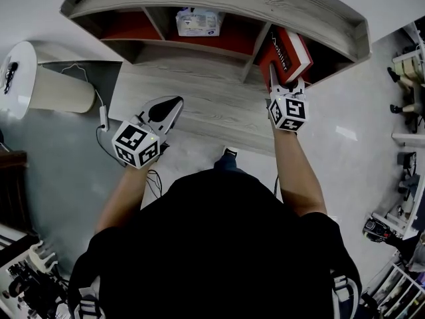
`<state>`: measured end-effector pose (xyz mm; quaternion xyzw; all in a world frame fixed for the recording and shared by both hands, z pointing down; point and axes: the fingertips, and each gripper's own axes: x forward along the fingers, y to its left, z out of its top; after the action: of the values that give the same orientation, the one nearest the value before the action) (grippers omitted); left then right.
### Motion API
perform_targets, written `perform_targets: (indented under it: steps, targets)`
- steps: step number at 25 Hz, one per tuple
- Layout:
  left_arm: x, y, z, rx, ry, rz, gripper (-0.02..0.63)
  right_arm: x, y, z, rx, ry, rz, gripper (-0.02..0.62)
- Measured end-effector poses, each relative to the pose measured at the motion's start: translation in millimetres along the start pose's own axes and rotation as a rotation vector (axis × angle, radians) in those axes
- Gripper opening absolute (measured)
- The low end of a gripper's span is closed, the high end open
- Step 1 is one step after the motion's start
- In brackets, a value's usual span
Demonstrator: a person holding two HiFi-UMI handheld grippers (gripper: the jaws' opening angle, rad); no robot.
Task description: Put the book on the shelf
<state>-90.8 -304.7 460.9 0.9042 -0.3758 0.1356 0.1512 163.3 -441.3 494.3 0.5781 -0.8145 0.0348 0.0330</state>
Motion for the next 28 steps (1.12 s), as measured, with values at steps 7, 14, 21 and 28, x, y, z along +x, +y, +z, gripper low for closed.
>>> perform_targets:
  steps: [7,14,21,28]
  targets:
    - [2,3,-3,-0.013,0.000,-0.001,0.019,13,-1,-5,-0.011,0.002,-0.022,0.166]
    - [7,4,-4,-0.016,0.002,-0.007,0.018,25,-4,-6,-0.013,0.003,-0.043,0.166]
    - [8,8,-5,-0.020,0.003,-0.003,0.018,38,-8,-4,-0.017,0.003,-0.068,0.166]
    - [12,9,-6,-0.024,0.004,-0.012,0.019,39,-5,-5,-0.019,-0.001,-0.080,0.166]
